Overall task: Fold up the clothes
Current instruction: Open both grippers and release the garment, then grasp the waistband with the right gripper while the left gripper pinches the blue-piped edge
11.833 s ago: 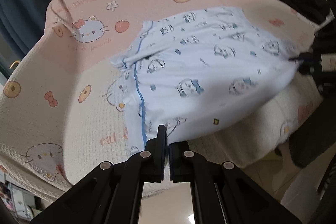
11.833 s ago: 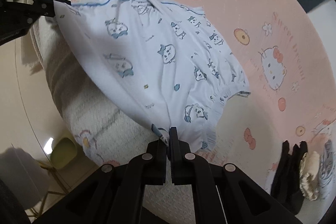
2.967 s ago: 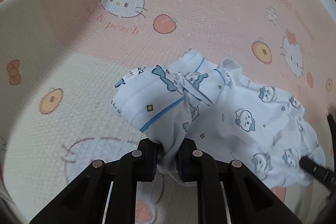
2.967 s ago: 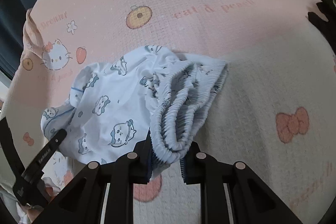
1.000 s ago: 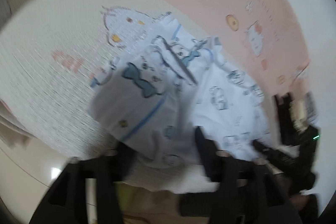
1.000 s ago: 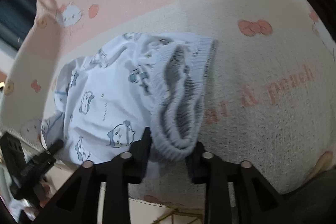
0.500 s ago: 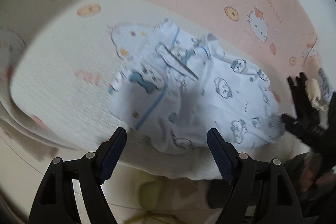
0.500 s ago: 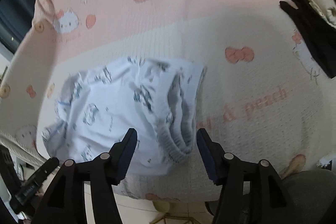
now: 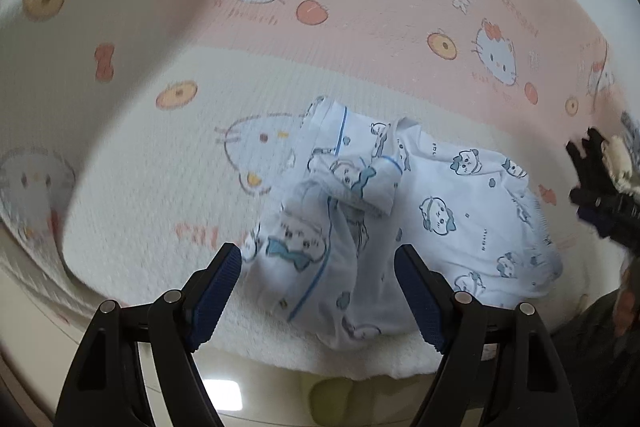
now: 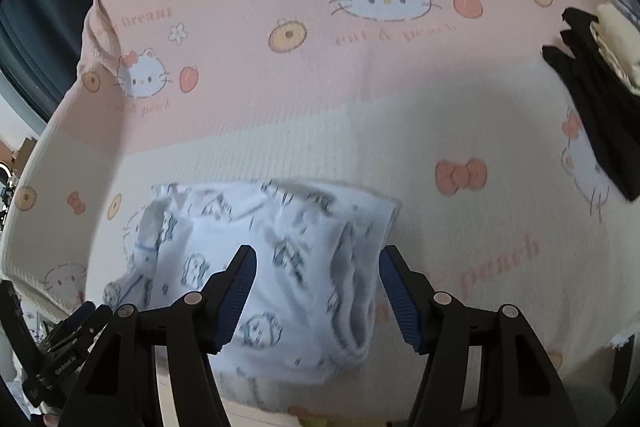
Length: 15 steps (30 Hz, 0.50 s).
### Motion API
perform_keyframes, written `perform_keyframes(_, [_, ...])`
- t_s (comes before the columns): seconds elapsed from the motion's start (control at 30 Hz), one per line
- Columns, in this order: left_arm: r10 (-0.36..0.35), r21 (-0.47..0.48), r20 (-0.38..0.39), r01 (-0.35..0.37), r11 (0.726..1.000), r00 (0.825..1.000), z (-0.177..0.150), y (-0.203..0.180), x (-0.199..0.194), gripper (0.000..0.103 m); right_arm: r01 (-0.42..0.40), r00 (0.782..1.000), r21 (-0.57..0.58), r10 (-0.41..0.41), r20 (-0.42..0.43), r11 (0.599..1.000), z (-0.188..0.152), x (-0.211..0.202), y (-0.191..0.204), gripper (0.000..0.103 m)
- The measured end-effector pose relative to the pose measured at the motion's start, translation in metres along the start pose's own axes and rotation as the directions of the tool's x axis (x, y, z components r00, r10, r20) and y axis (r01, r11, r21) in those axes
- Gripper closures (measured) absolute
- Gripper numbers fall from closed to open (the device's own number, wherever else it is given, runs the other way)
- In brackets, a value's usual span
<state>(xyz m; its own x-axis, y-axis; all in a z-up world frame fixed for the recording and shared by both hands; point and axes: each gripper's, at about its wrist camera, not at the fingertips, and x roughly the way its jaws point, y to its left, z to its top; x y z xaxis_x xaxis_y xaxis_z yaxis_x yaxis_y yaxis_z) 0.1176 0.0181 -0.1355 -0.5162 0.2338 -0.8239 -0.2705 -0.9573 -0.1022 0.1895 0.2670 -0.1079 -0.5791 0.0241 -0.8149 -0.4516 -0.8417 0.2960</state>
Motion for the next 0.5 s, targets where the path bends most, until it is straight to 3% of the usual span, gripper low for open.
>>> perform_keyframes(0.23, [0.028,0.049,-0.003,-0.028,0.998,1.0,0.011,-0.011,0.01,0.025,-0.031,1.0,-0.082,0.031,-0.006,0.996,0.014,0.014,0.005,0.04])
perform_keyframes(0.5, [0.062,0.11,-0.043,-0.057,0.992,0.997,0.024,-0.029,0.029,0.025,-0.059,0.998,0.042,0.058,0.006,0.997,0.001,0.046,-0.025,0.04])
